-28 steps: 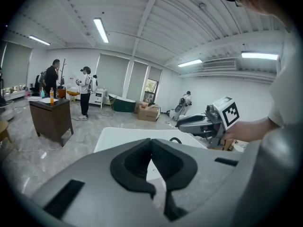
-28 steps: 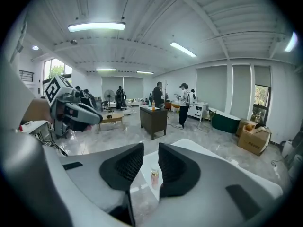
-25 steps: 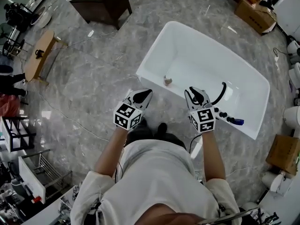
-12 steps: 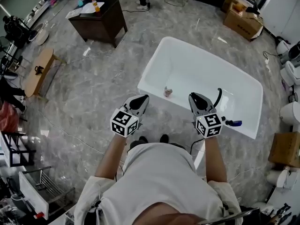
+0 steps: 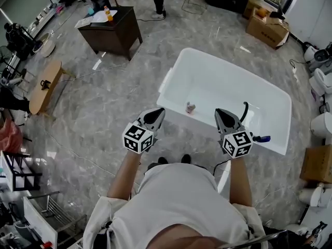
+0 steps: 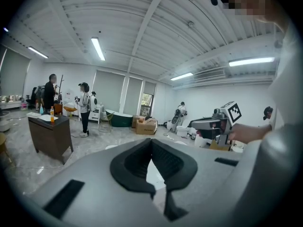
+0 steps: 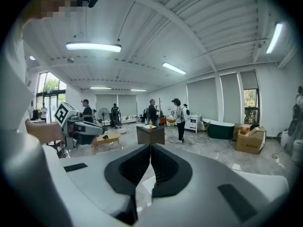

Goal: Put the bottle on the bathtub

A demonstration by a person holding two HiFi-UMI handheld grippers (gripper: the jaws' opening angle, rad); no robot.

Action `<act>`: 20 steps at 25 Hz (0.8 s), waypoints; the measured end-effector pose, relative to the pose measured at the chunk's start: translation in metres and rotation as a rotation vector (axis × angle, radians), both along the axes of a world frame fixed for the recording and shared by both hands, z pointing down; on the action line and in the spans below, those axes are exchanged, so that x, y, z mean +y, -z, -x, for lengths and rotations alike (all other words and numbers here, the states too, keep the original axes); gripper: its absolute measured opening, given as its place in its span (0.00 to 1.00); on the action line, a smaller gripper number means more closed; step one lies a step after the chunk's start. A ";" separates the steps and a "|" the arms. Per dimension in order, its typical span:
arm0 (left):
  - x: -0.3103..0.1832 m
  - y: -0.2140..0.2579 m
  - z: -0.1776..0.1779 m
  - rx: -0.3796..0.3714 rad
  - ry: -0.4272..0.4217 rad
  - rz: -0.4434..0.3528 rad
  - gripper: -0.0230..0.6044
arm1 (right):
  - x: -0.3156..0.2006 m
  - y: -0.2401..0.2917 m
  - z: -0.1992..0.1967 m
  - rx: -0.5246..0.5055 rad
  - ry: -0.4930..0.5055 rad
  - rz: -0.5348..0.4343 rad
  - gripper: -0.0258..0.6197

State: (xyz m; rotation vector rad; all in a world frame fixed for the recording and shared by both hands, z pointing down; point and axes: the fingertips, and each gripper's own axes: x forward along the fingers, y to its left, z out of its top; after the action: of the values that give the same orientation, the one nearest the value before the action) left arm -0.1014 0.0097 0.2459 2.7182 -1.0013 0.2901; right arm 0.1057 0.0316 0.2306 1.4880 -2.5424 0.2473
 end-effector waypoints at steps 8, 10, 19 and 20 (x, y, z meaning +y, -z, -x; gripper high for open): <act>-0.003 -0.001 -0.002 0.011 -0.020 0.006 0.05 | -0.003 0.003 0.008 0.004 -0.006 -0.004 0.09; -0.004 -0.002 -0.001 0.015 -0.022 0.005 0.05 | -0.003 0.002 0.010 0.005 -0.006 -0.004 0.09; -0.008 -0.002 -0.003 0.025 -0.028 0.004 0.05 | -0.009 0.007 0.010 0.014 -0.014 -0.013 0.09; -0.007 -0.002 -0.005 0.026 -0.029 0.003 0.05 | -0.008 0.007 0.008 0.013 -0.016 -0.014 0.09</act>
State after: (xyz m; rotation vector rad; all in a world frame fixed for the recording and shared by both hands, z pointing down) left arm -0.0967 0.0027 0.2476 2.7285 -0.9541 0.2604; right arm 0.0980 0.0234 0.2238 1.5107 -2.5279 0.2213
